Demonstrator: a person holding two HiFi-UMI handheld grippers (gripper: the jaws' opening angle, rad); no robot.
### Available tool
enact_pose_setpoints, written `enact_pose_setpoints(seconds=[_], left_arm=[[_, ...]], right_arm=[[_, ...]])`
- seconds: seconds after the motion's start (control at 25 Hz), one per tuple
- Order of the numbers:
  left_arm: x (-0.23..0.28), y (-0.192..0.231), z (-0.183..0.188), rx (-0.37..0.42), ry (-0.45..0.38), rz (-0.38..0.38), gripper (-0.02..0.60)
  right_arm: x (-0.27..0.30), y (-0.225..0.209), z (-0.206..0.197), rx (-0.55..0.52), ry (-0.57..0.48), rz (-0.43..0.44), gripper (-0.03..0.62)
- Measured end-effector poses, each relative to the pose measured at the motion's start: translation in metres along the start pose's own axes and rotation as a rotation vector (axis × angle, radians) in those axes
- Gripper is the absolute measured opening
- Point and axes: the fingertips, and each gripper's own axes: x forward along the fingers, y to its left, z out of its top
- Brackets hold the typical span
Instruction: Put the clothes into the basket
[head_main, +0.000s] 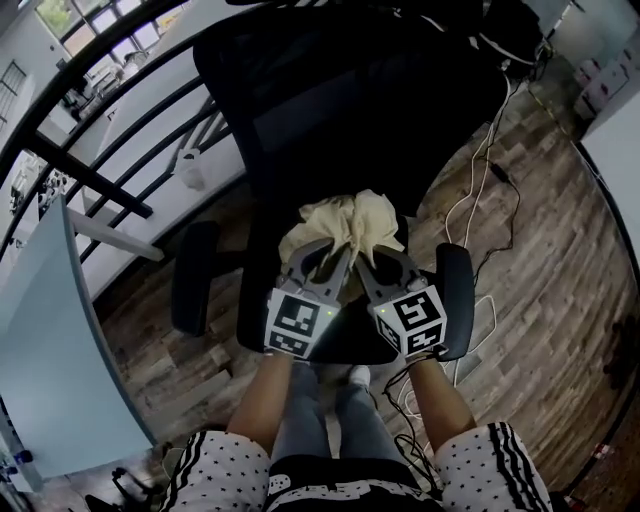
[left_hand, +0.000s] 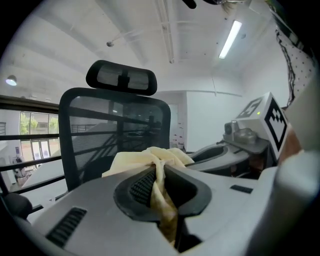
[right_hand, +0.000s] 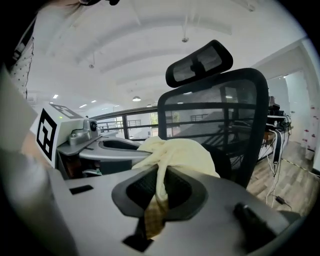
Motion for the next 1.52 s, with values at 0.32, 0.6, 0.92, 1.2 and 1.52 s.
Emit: enact_pose_setpoints(seconds=[0.32,0.6,0.92,1.2,1.52], left_arm=[[-0.023,-0.005,0.057,-0.005,-0.056,0.046,0.049],[-0.046,-0.01,0.102,-0.004,-0.115,0.101,0.048],[-0.072,-0.023,0.149,0.032,-0.152,0.154,0.049],[-0.088,-0.041,0.179,0.081,-0.166,0.193,0.049],[-0.112,-0.054,0.204,0.111,-0.198,0.266,0.049]], right_arm=[[-0.028,0.009,0.056,-0.052,-0.068,0.021,0.045],[-0.053,0.019,0.1,-0.111,-0.124,0.047,0.046],[-0.082,0.031,0.143,-0.186,-0.185,0.09,0.046],[-0.112,0.038,0.166,-0.2,-0.235,0.101,0.046],[-0.135,0.052,0.189,-0.242,-0.288,0.149,0.046]])
